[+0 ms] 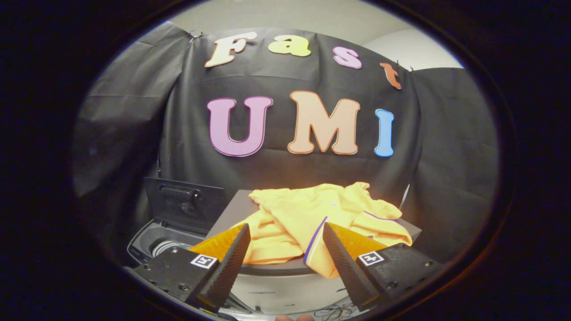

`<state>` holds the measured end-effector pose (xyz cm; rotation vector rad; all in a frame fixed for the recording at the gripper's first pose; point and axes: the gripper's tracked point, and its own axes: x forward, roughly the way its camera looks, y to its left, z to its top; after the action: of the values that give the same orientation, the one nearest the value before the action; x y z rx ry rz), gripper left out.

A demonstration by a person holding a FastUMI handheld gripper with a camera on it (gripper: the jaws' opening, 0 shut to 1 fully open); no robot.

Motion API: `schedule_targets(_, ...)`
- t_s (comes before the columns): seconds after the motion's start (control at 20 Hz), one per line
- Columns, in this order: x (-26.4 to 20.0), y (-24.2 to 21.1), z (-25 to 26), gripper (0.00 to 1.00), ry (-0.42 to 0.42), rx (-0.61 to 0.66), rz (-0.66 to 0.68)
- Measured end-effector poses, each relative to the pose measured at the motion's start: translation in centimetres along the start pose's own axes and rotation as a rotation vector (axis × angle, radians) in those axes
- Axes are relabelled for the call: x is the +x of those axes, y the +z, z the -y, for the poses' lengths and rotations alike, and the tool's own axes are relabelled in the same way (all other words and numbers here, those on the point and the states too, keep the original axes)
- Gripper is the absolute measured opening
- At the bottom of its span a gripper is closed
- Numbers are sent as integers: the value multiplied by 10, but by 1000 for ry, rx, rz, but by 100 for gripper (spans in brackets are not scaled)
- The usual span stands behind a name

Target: Put the clothes into the washing machine and then close the washing machine lid.

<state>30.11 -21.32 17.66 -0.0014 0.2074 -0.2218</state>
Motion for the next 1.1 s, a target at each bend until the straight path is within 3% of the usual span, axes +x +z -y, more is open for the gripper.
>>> schedule_targets(0.25,40,-4,47,100,-86,12,-94)
schedule_targets(0.55,72,-32,65,99,-125,169,-272)
schedule_targets(0.65,75,-35,63,98,-122,86,-292)
schedule_targets(0.75,72,-36,55,89,-85,-12,-302)
schedule_targets(0.9,71,-30,45,26,-112,-2,-300)
schedule_targets(1.0,73,-31,32,8,-102,-10,-309)
schedule_targets(1.1,74,-21,8,5,-53,26,-275)
